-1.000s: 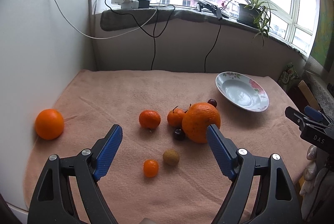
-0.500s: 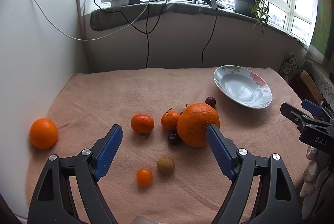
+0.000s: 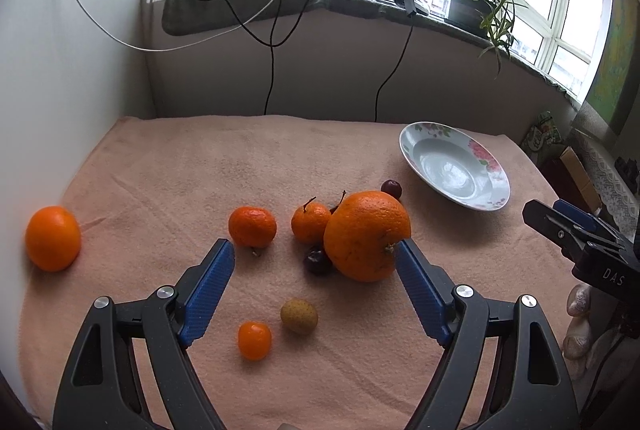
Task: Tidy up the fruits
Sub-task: 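Move both tools toward the fruit cluster, right tool toward the large orange, then close the right tool around the large orange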
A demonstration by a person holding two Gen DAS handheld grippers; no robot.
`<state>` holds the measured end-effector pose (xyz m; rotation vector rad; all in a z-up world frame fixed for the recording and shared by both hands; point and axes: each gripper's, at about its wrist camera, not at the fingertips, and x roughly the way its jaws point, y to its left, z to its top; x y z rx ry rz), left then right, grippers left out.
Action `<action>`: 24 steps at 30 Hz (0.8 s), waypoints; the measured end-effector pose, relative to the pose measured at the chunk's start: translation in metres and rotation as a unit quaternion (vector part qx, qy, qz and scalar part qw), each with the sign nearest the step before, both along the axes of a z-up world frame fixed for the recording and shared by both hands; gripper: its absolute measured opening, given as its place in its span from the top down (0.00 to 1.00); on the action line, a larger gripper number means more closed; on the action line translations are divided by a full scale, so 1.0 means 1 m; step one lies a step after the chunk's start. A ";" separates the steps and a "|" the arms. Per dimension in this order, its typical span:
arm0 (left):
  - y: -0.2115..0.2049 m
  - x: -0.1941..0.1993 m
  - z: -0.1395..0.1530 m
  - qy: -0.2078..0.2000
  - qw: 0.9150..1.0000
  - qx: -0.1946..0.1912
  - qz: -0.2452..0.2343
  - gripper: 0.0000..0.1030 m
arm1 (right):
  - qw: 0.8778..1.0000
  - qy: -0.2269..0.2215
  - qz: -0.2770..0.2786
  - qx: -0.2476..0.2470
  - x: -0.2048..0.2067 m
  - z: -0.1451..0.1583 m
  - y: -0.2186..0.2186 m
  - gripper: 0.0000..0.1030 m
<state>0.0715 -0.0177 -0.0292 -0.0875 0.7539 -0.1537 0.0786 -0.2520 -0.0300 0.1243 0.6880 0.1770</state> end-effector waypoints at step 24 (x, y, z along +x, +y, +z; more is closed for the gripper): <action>0.000 0.008 -0.011 0.016 0.998 -0.057 -0.006 0.21 | 0.992 0.050 0.068 0.092 0.023 -0.014 0.015 0.00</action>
